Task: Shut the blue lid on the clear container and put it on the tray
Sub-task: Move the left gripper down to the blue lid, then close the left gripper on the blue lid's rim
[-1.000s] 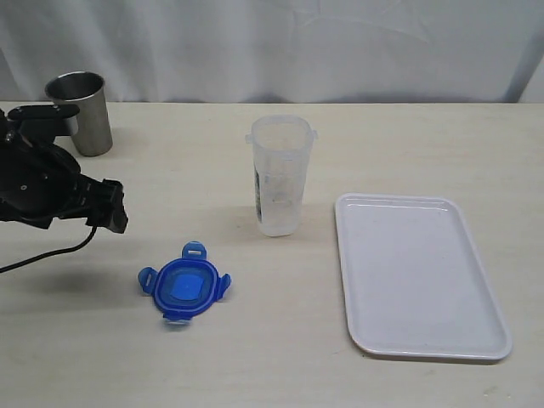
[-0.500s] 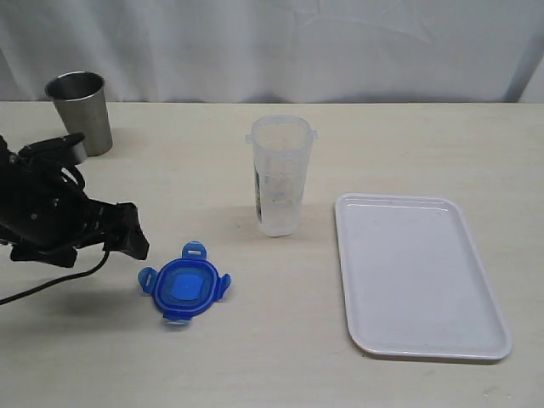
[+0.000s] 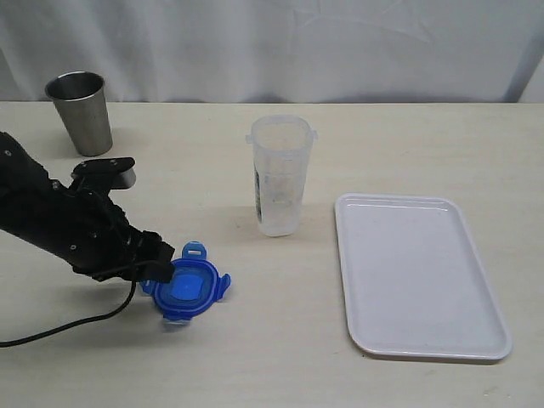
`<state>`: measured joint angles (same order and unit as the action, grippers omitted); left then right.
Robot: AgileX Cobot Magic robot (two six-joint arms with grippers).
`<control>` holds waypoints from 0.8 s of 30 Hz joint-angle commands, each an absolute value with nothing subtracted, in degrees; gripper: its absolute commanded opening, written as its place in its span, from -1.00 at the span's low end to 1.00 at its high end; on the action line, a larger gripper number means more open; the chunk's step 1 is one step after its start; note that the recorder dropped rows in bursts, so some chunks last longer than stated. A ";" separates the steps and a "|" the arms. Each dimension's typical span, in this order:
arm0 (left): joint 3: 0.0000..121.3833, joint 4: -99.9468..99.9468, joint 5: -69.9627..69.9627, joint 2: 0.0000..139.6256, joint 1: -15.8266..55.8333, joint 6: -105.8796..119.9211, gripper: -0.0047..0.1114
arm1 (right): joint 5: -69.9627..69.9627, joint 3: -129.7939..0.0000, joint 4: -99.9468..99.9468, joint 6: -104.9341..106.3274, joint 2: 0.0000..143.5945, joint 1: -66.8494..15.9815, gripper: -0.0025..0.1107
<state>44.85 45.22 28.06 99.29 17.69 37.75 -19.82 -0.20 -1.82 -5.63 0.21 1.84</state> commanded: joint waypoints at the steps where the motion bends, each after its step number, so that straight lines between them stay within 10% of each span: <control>1: 44.75 45.35 26.32 99.40 18.08 38.08 0.07 | -19.68 0.00 -1.76 -5.98 0.00 1.88 -0.88; 24: 44.75 45.64 24.88 103.58 17.98 34.18 0.07 | -19.68 0.00 -1.76 -5.98 0.00 1.88 -0.88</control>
